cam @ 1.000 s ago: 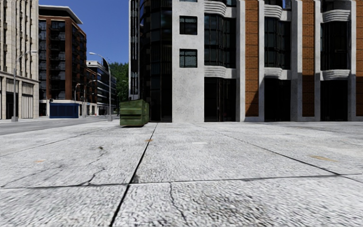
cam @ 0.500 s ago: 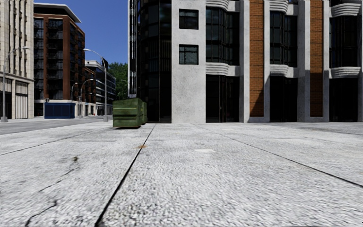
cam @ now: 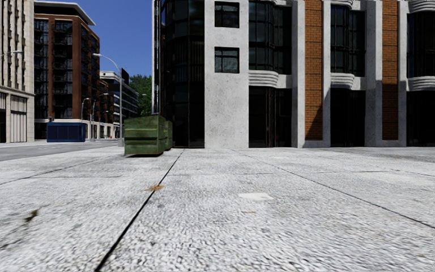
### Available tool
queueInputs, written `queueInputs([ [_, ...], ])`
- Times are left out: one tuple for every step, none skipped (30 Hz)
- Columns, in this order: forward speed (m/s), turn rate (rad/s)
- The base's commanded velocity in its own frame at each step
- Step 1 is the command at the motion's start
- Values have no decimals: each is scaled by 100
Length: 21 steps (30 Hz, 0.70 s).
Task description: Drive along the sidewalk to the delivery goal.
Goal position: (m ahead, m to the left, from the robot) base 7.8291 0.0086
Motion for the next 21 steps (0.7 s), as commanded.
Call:
queueInputs([
  [200, 0],
  [200, 0],
  [200, 0],
  [200, 0],
  [200, 0],
  [200, 0],
  [200, 0],
  [200, 0],
  [200, 0],
  [200, 0],
  [200, 0],
  [200, 0],
  [200, 0],
  [200, 0],
  [200, 0],
  [200, 0],
  [200, 0],
  [200, 0],
  [200, 0],
  [200, 0],
  [200, 0],
])
